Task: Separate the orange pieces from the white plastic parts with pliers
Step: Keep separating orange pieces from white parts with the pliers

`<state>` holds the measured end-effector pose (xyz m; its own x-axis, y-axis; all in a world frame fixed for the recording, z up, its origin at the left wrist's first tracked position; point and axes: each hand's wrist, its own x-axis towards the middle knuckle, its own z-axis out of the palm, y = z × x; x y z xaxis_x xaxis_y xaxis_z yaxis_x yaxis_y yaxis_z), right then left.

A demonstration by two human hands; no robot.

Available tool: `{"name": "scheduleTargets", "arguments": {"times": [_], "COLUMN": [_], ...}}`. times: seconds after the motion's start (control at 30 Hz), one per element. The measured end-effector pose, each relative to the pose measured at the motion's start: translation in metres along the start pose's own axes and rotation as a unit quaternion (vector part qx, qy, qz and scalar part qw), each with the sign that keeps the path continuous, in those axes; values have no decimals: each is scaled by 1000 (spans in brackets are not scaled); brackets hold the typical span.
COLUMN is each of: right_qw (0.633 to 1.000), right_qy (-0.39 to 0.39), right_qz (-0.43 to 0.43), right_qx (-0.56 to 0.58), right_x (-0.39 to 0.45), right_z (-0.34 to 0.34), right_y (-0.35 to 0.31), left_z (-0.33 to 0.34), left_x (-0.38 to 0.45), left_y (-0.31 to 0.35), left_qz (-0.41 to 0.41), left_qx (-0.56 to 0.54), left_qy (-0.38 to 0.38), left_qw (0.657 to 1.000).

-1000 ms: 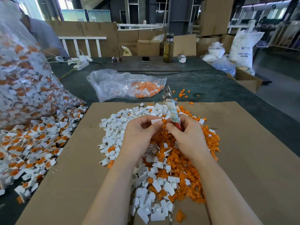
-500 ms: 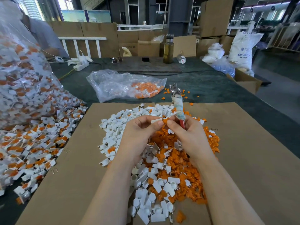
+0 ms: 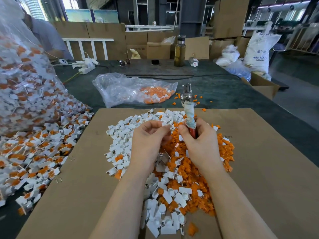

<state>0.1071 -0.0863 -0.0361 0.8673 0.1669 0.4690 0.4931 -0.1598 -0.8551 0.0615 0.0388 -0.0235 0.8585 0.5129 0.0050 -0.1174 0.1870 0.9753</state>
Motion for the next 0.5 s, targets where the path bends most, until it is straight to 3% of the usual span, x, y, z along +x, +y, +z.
{"name": "scheduleTargets", "arguments": {"times": [0.5], "right_qw": [994], "right_qy": [64], "right_qz": [-13], "right_qx": [-85], "right_x": [-5], "right_z": [6], "right_y": [0], "left_z": [9], "left_x": [-10], "left_y": [3], "left_qz": [70], "left_qx": [44], "left_qy": [25], "left_qw": [996]}}
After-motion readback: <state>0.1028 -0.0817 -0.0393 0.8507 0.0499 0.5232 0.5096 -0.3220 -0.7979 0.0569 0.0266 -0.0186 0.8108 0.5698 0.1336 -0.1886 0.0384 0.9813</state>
